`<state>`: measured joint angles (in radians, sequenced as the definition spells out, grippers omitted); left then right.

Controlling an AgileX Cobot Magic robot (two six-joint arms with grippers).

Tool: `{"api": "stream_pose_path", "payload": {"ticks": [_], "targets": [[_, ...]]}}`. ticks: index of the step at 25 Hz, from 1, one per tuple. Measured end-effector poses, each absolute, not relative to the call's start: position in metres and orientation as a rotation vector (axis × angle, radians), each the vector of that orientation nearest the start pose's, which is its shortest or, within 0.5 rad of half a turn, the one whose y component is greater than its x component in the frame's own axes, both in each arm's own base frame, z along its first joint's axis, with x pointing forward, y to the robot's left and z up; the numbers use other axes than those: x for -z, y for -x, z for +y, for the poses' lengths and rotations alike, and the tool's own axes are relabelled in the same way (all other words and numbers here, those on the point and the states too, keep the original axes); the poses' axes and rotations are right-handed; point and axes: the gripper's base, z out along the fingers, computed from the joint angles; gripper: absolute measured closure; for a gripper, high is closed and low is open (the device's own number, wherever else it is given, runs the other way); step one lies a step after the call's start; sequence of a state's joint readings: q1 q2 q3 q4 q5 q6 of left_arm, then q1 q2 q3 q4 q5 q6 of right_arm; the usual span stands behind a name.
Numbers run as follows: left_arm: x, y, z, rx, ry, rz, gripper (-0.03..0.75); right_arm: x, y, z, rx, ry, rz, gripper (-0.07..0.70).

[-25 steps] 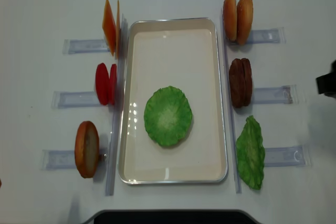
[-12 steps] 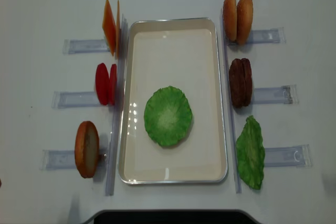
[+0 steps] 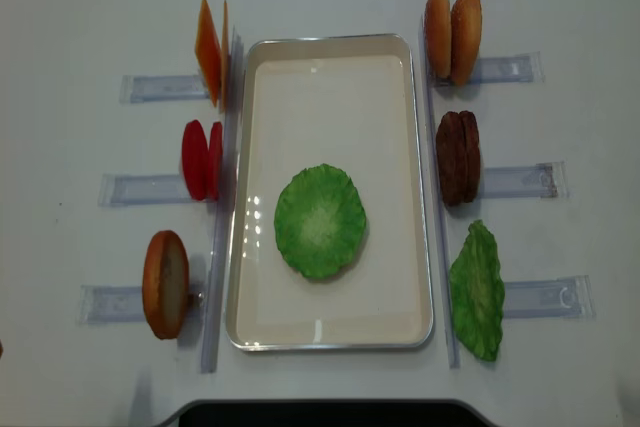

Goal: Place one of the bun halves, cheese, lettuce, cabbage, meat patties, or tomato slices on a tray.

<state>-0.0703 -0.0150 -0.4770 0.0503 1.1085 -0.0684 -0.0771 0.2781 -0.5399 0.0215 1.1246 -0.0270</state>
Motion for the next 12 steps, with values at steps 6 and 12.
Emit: {"api": "stream_pose_path", "payload": {"ticks": [6,12], "targets": [[-0.267,0.006,0.005,0.023,0.002,2.099,0.716,-0.275,-0.021,0.000,0.023,-0.064,2.290,0.309],[-0.267,0.006,0.005,0.023,0.002,2.099,0.716,-0.276,-0.006,0.002,0.027,-0.059,2.192,0.316]]}}
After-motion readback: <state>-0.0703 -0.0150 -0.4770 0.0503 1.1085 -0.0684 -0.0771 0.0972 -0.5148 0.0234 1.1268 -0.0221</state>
